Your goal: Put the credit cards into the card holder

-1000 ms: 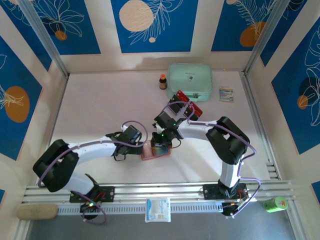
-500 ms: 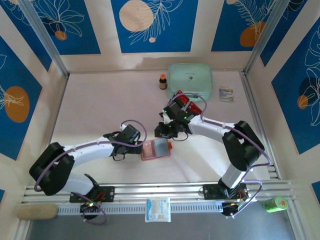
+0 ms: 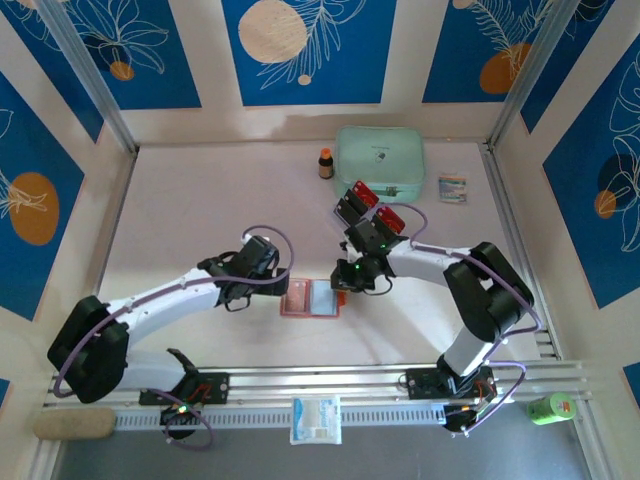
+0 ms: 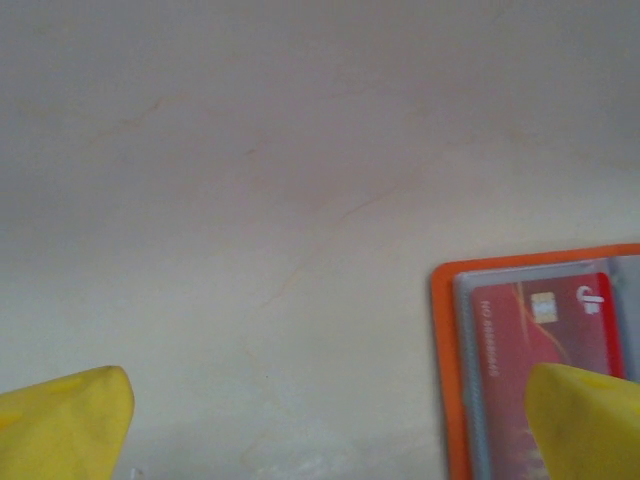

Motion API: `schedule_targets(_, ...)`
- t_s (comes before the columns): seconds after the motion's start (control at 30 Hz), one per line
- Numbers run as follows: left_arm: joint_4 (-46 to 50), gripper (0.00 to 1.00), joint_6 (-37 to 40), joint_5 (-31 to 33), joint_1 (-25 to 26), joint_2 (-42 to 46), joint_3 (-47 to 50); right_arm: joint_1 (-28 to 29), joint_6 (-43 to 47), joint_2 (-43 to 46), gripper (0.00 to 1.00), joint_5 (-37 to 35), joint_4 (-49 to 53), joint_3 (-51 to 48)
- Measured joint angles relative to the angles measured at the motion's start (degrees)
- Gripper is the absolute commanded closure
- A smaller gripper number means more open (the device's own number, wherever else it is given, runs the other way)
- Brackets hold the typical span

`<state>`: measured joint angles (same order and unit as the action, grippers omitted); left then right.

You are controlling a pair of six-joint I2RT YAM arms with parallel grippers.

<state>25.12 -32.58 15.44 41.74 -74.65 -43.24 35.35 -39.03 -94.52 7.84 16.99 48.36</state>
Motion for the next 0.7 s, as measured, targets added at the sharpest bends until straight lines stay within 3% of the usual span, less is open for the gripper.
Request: schedule_targets(0.7,-2.60,0.00,-1.49,-8.13,1.11,-0.02,-1.33,-0.13,-3.02,10.67,0.82,-1.25,-0.42,-5.90)
